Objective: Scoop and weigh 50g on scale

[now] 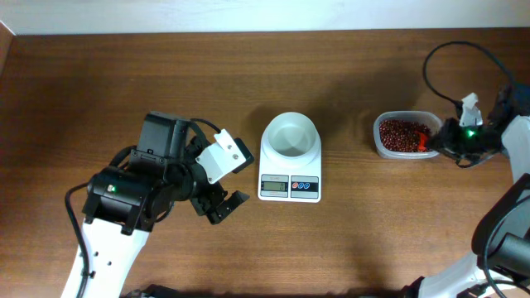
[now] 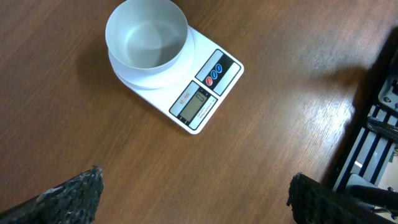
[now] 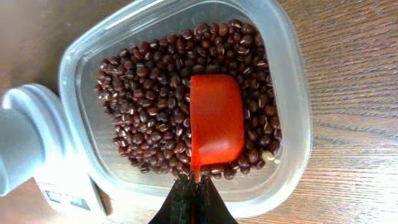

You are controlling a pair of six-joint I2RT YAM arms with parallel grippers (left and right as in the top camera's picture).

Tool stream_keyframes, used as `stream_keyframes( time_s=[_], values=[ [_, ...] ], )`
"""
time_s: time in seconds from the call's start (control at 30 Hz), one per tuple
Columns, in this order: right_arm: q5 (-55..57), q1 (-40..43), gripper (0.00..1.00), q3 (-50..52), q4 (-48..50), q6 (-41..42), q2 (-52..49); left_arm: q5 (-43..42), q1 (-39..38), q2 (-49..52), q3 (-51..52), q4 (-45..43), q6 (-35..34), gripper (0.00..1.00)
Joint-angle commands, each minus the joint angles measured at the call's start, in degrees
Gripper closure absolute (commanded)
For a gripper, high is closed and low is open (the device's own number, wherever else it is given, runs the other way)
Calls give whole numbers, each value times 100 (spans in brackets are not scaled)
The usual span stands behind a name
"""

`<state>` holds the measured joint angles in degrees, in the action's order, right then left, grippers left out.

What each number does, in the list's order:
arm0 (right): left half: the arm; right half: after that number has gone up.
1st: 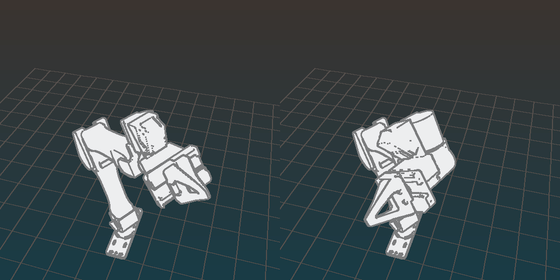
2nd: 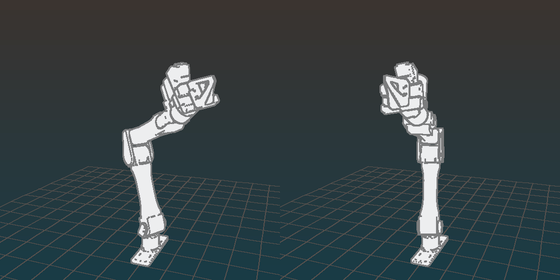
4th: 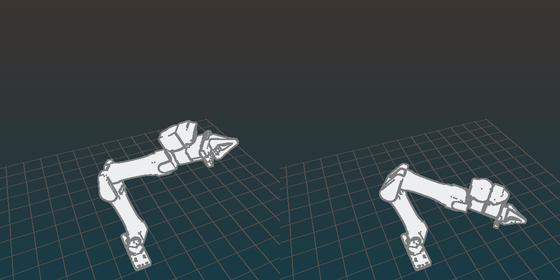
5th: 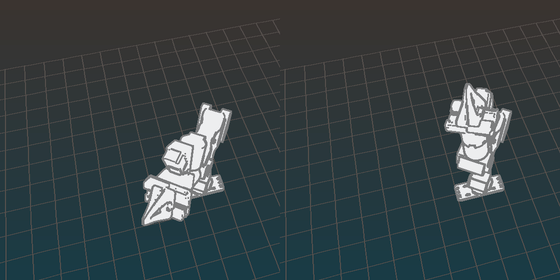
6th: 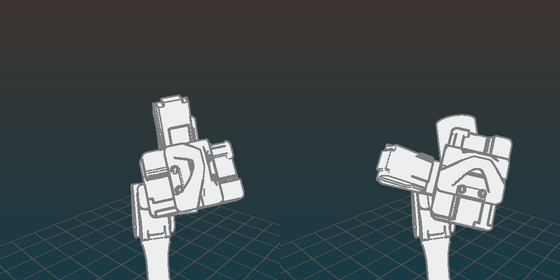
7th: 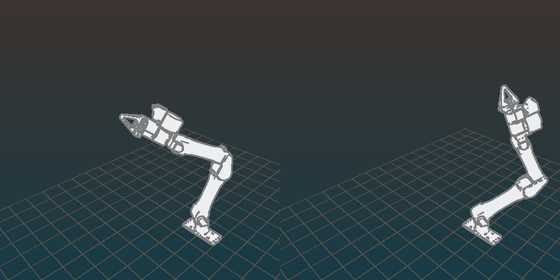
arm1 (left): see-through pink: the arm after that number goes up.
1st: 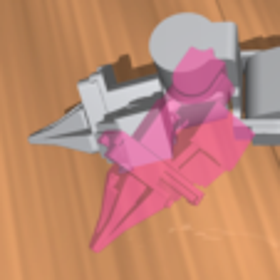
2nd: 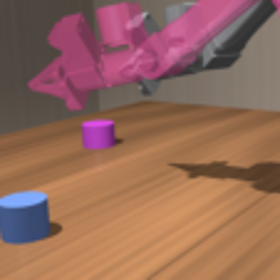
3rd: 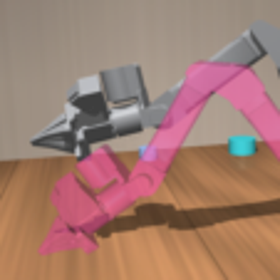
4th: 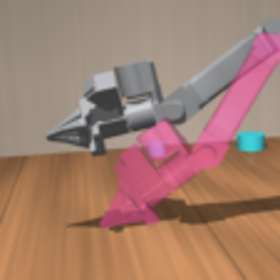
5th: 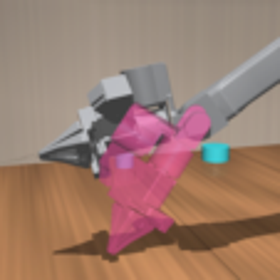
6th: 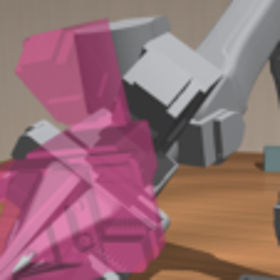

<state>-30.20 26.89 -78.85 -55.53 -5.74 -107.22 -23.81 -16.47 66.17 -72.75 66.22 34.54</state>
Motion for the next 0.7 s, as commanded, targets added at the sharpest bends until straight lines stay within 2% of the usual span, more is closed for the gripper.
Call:
stream_keyframes(
  time_s=[0.0,0.37,0.53,0.67],
  values=[
    [-577,229,96,87,-125,31,-74,-83,28,4,-96,-11,87,1],
    [-1174,671,96,87,-175,13,-74,-83,28,4,-96,-11,87,1],
    [-1790,916,96,87,-260,-9,-72,-83,28,4,-96,-11,87,1],
    [-2083,929,96,87,-378,-308,-72,-83,28,4,-96,-11,87,1]
  ],
)
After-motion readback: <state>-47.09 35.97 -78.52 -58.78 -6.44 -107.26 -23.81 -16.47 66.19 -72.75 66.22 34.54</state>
